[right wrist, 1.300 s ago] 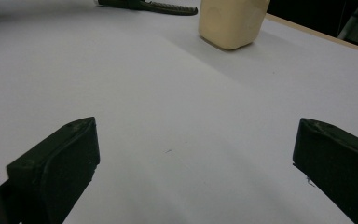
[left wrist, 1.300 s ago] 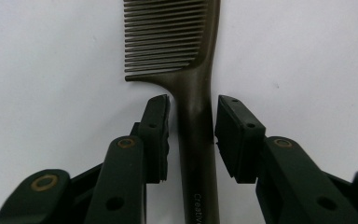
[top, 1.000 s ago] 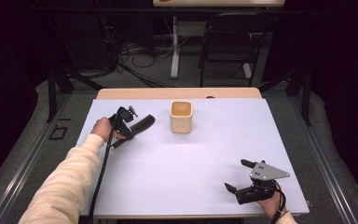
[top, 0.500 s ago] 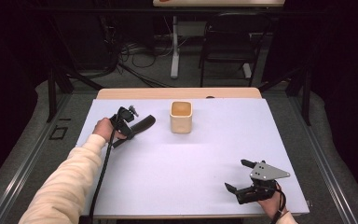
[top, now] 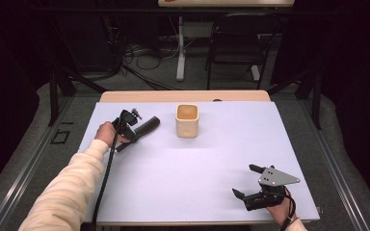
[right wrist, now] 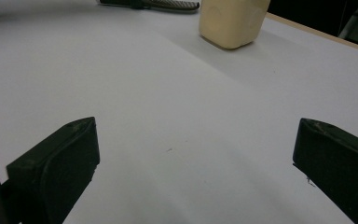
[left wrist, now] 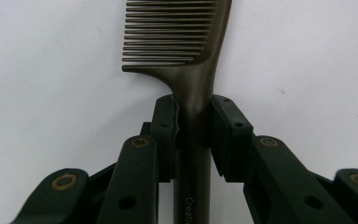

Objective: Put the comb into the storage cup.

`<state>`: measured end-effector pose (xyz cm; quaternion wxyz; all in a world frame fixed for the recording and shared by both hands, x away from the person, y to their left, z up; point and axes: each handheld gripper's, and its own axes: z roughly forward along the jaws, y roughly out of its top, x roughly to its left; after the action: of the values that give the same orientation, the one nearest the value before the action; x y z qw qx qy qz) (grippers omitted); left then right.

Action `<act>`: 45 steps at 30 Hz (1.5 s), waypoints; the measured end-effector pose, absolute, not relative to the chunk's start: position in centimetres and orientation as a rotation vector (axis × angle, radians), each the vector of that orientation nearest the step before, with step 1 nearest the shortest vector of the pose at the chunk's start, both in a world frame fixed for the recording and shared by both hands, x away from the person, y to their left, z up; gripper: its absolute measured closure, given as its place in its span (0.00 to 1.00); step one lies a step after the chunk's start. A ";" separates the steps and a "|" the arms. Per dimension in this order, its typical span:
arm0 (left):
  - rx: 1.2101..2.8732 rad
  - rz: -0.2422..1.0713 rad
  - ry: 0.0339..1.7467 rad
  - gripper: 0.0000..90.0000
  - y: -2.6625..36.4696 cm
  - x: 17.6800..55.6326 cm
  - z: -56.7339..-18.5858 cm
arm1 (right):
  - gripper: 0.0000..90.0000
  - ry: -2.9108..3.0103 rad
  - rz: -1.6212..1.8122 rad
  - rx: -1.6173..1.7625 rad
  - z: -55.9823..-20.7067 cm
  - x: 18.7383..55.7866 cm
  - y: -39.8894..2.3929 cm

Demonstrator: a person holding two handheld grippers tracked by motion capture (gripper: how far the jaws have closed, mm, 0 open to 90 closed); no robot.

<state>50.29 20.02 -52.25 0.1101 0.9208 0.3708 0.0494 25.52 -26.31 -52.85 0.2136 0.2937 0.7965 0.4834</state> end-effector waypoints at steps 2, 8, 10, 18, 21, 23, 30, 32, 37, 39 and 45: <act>2.691 0.141 1.086 0.80 20.0 50.2 -52.1 | 0.00 2.208 1.342 0.815 -52.8 25.5 -26.3; 2.684 0.150 1.047 0.80 20.1 49.8 -51.4 | 0.00 2.208 1.341 0.815 -52.8 25.5 -26.3; 2.663 0.159 1.044 0.80 20.1 49.6 -51.2 | 0.00 2.207 1.341 0.817 -52.8 25.5 -26.3; 2.602 0.177 1.050 0.80 20.5 48.9 -50.2 | 0.00 2.209 1.341 0.816 -52.8 25.5 -26.3; 2.586 0.191 1.049 0.80 20.6 48.7 -49.8 | 0.00 2.207 1.340 0.817 -52.8 25.5 -26.3; 2.567 0.204 1.051 0.80 20.7 48.6 -49.5 | 0.00 2.207 1.340 0.817 -52.8 25.5 -26.3; 2.510 0.245 1.049 0.80 20.9 47.9 -49.2 | 0.00 2.206 1.339 0.816 -52.8 25.5 -26.3; 2.497 0.248 1.048 0.80 21.0 47.7 -49.1 | 0.00 2.205 1.339 0.816 -52.8 25.5 -26.3; 2.455 0.271 1.041 0.80 21.2 47.2 -48.7 | 0.00 2.204 1.340 0.816 -52.8 25.5 -26.3; 2.442 0.281 1.039 0.80 21.3 47.0 -48.6 | 0.00 2.206 1.340 0.816 -52.8 25.5 -26.3; 2.401 0.307 1.035 0.80 21.5 46.6 -48.3 | 0.00 2.204 1.338 0.817 -52.8 25.5 -26.4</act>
<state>46.55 21.54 -48.25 0.2520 0.8826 0.3804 0.1129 25.54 -26.36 -52.84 0.2167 0.2948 0.7955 0.4830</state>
